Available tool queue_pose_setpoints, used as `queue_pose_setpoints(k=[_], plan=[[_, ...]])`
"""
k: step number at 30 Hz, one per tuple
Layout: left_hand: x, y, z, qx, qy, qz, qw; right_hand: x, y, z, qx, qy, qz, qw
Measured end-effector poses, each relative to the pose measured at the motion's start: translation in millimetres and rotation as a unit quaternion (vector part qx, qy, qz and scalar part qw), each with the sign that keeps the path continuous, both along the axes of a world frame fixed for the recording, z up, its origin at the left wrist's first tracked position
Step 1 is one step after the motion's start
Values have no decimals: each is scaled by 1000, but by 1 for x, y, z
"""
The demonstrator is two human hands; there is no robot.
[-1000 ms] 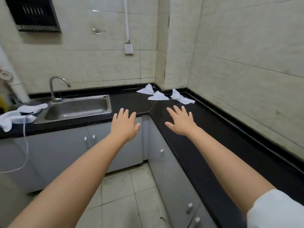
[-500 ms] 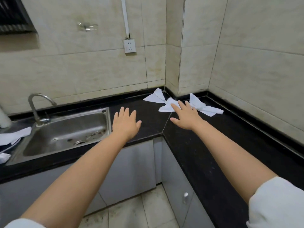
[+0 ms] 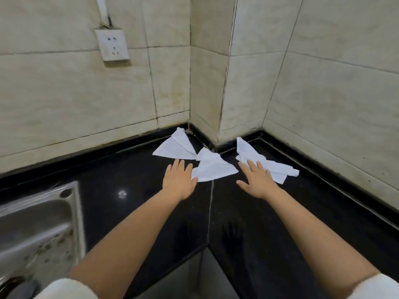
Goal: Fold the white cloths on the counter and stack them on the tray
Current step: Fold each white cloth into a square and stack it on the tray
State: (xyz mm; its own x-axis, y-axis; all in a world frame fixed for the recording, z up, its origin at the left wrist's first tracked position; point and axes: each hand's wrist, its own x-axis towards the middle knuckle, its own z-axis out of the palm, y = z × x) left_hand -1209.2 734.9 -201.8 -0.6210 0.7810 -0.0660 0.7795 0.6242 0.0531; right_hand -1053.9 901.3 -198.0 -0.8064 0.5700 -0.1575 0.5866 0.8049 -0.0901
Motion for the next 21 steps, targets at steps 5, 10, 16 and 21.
queue_pose_setpoints(k=[5, 10, 16, 21], plan=[[-67, 63, -48, -37, -43, -53, 997, -60, 44, -40, -19, -43, -37, 998], [-92, 91, -112, -69, -84, -105, 989, -93, 68, -92, -73, -66, -51, 994], [-112, 96, -150, -32, -76, -167, 982, -116, 98, -139, -66, 6, 17, 998], [-125, 103, -153, 6, -18, -228, 974, -127, 113, -143, -23, 7, 51, 998]])
